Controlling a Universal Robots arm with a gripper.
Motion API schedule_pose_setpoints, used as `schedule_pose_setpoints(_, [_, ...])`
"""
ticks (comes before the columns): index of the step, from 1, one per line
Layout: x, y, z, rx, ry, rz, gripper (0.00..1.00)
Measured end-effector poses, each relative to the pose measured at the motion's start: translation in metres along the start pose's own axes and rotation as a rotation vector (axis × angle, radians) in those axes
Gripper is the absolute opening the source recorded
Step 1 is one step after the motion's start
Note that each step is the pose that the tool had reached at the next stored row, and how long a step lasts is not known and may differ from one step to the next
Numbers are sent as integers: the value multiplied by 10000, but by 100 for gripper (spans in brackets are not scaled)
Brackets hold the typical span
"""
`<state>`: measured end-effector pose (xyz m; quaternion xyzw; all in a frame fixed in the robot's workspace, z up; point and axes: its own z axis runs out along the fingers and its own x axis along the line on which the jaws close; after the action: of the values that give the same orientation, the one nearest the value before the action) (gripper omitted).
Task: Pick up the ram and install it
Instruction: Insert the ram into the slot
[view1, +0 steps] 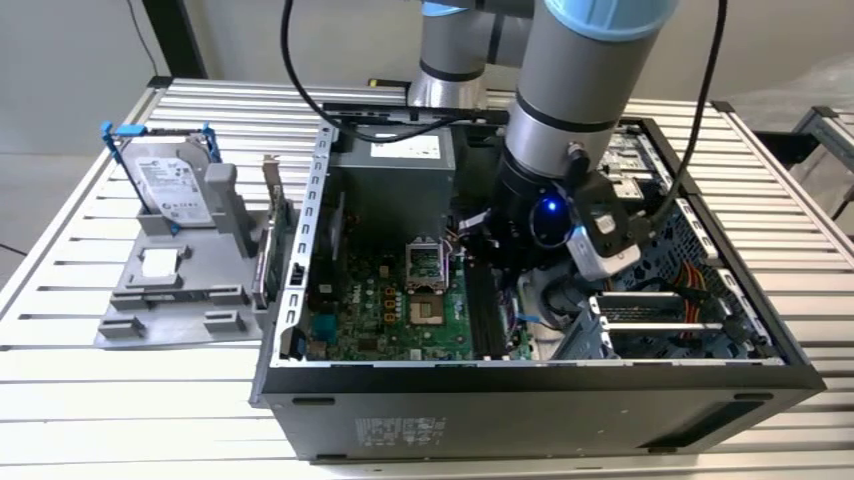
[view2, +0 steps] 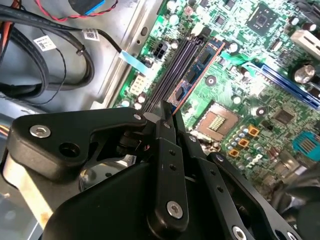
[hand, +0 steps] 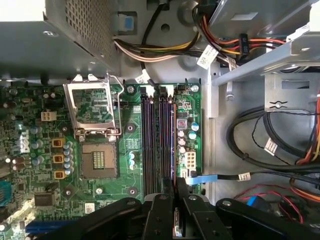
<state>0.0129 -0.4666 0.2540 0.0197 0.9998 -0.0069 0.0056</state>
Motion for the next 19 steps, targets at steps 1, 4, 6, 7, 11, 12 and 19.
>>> schedule_pose_setpoints(1, [0, 1, 19, -1, 0, 3, 0])
schedule_pose_setpoints(4, [0, 9, 72, 0, 0, 6, 0])
schedule_pose_setpoints(6, [2, 25, 109, 0, 0, 7, 0])
schedule_pose_setpoints(7, [3, 36, 127, 0, 0, 7, 0])
schedule_pose_setpoints(11, [3, 54, 200, -1, 0, 5, 0])
schedule_pose_setpoints(12, [4, 55, 218, -1, 0, 7, 0])
schedule_pose_setpoints(19, [4, 56, 249, -1, 13, 6, 0])
